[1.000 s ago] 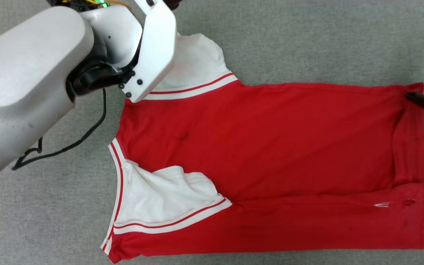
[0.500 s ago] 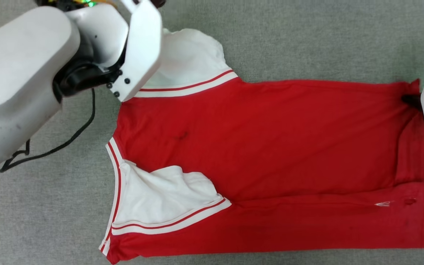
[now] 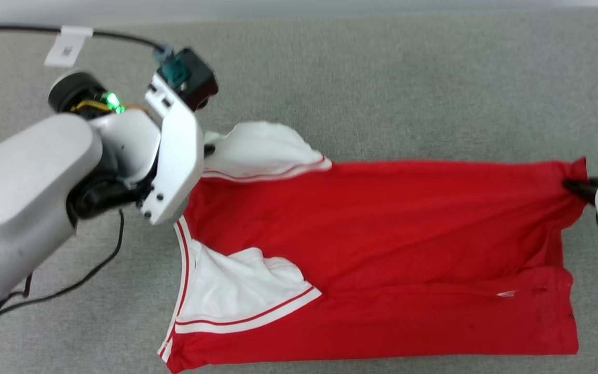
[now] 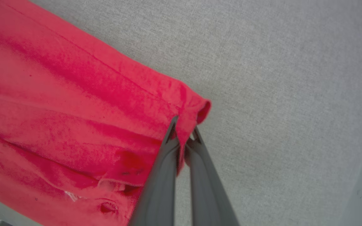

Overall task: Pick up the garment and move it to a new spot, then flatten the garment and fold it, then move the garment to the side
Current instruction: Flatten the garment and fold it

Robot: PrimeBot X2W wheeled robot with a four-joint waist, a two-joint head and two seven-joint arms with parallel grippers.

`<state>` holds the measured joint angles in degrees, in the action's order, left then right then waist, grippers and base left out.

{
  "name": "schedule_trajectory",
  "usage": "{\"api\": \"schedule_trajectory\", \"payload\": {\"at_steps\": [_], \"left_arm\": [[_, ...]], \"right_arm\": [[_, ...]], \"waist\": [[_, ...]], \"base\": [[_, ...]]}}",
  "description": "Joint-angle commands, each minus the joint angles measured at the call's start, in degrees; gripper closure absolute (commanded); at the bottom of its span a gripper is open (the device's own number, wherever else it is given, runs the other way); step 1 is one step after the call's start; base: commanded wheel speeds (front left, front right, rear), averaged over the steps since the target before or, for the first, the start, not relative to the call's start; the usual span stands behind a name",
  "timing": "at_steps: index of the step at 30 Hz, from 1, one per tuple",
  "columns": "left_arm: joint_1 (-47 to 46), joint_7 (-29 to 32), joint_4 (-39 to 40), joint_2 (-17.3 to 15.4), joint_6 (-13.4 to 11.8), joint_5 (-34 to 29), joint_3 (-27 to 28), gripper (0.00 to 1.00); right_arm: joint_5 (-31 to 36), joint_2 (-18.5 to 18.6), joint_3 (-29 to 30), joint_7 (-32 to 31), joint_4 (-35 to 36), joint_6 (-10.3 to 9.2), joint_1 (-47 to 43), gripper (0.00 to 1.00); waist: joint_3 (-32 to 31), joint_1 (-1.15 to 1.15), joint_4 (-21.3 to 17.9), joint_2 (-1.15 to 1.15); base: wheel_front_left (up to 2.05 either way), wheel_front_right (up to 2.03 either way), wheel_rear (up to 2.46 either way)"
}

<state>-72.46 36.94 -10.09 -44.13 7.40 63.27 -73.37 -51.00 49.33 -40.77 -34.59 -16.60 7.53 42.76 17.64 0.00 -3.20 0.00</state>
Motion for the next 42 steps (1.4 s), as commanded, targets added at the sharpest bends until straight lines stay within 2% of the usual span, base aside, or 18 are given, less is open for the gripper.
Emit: {"api": "schedule_trajectory", "payload": {"at_steps": [1,4,11,19,21,29,30,31,34,37,39,42], "left_arm": [[1.7,-0.5,0.5,-0.6,0.0,-0.1,0.0,1.0],[5.6,-0.9,2.6,-2.2,-0.2,0.5,0.0,1.0],[16.2,-2.2,8.8,-6.5,-2.4,1.1,0.0,1.0],[28.9,-4.3,14.1,-10.0,-5.5,1.7,0.0,1.0],[31.2,-4.8,14.0,-9.9,-5.9,1.6,0.0,1.0],[35.8,-7.5,8.7,-6.3,-5.6,1.4,0.1,1.0],[35.8,-8.2,8.1,-6.1,-5.5,1.0,0.2,0.25],[35.7,-8.9,7.8,-6.0,-5.5,0.6,0.4,0.0],[35.2,-11.5,8.5,-6.7,-6.0,-0.6,1.3,0.0],[34.7,-15.6,10.5,-7.6,-7.7,-1.9,3.2,0.0],[34.4,-19.3,11.5,-8.3,-9.5,-4.1,4.5,0.0],[34.9,-26.8,11.6,-7.6,-14.0,-7.2,7.2,0.0]], "right_arm": [[-0.3,0.6,-0.4,0.6,0.4,-0.08,-1.5,1.0],[-1.0,1.7,-1.0,2.2,1.2,-0.09,-4.6,1.0],[-2.5,3.8,-1.2,5.3,3.8,-0.08,-12.5,1.0],[-4.1,3.8,-0.5,9.4,5.5,-0.08,-22.2,1.0],[-3.7,3.4,-0.5,9.6,5.2,-0.08,-23.4,1.0],[-2.2,-0.5,-1.6,10.0,1.0,-0.08,-24.3,1.0],[-2.4,-0.9,-1.4,10.4,0.7,-0.08,-24.0,0.66],[-2.3,-0.9,-1.5,10.5,0.6,-0.08,-23.8,0.03],[-2.0,0.2,-1.0,12.1,1.9,-0.08,-23.1,0.0],[-2.1,1.5,1.1,15.1,3.9,-0.08,-23.2,0.0],[-2.1,2.3,3.2,17.4,5.4,-0.07,-23.7,0.0],[-2.4,2.8,7.4,20.9,6.6,-0.07,-25.4,0.0]], "waist": [[-2.6,0.0,0.1,0.0],[-4.7,0.0,0.1,0.0],[-8.5,0.0,0.3,0.0],[-9.8,0.0,0.6,0.0],[-9.3,0.0,0.6,0.0],[-7.9,0.0,0.2,0.0],[-8.0,0.0,0.1,0.0],[-8.3,0.0,0.1,0.0],[-9.6,0.0,0.0,0.0],[-10.9,0.0,0.1,0.0],[-11.5,0.0,0.0,0.0],[-11.8,0.0,0.3,0.0]], "base": [[0.0,0.0,0.0],[0.0,0.0,0.0],[0.0,0.0,0.0],[0.0,0.0,0.0],[0.0,0.0,0.0],[0.0,0.0,0.0],[0.0,0.0,0.0],[0.0,0.0,0.0],[0.0,0.0,0.0],[0.0,0.0,0.0],[0.0,0.0,0.0],[0.0,0.0,0.0]]}}
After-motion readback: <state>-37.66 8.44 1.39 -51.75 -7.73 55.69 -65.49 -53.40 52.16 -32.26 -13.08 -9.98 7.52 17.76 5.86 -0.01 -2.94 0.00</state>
